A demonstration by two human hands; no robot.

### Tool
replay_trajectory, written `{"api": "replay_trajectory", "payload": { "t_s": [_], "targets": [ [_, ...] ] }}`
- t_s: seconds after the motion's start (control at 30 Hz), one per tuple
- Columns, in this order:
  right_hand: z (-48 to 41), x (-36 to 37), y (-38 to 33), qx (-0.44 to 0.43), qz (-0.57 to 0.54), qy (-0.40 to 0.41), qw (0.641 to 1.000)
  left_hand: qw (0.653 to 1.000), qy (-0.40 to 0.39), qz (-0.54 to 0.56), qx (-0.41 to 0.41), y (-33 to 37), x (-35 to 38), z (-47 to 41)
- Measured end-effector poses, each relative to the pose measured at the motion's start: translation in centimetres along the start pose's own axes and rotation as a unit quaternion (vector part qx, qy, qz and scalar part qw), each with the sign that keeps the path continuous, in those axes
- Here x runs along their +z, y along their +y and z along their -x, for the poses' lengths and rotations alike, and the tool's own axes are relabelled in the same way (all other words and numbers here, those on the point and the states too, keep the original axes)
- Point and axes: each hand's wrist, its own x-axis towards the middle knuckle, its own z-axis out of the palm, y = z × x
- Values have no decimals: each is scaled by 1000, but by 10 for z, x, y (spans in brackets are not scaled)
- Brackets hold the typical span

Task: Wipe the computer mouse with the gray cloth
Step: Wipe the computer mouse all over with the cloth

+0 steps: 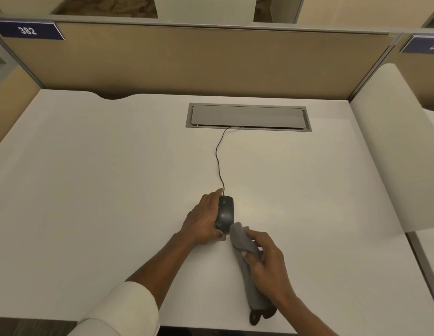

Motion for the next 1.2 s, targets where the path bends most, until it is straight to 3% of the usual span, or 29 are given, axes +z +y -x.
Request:
{"api": "replay_trajectory", "payload": {
  "t_s": [0.13, 0.3, 0.4, 0.47, 0.53, 0.7, 0.97, 1.1, 1.2],
  "targets": [
    [-2, -22, -8, 67, -123, 13, 990, 1000, 10, 23, 15, -3, -1, 0],
    [-4, -31, -15, 53, -147, 32, 987, 999, 26, 26, -2, 4, -7, 15],
    [-6, -25, -22, 37, -138, 58, 988, 982, 146, 116, -41, 20, -7, 41],
    [-8, -16, -27, 34, -135, 72, 988, 943, 234, 224, -73, 34, -6, 60],
    [-10, -5, -33, 30, -136, 78, 987, 915, 277, 281, -80, 49, -4, 81],
    [-10, 29, -51, 27, -165, 71, 983, 884, 350, 302, -74, 60, 6, 117],
    [-8, 56, -73, 2, -227, -7, 974, 893, 302, 322, -82, 52, 0, 126],
    [-8, 50, -73, 6, -341, -110, 934, 882, 293, 351, -112, 42, -3, 123],
    [-12, 42, -68, 11, -352, -167, 921, 880, 275, 369, -117, 36, -2, 118]
  ]
}}
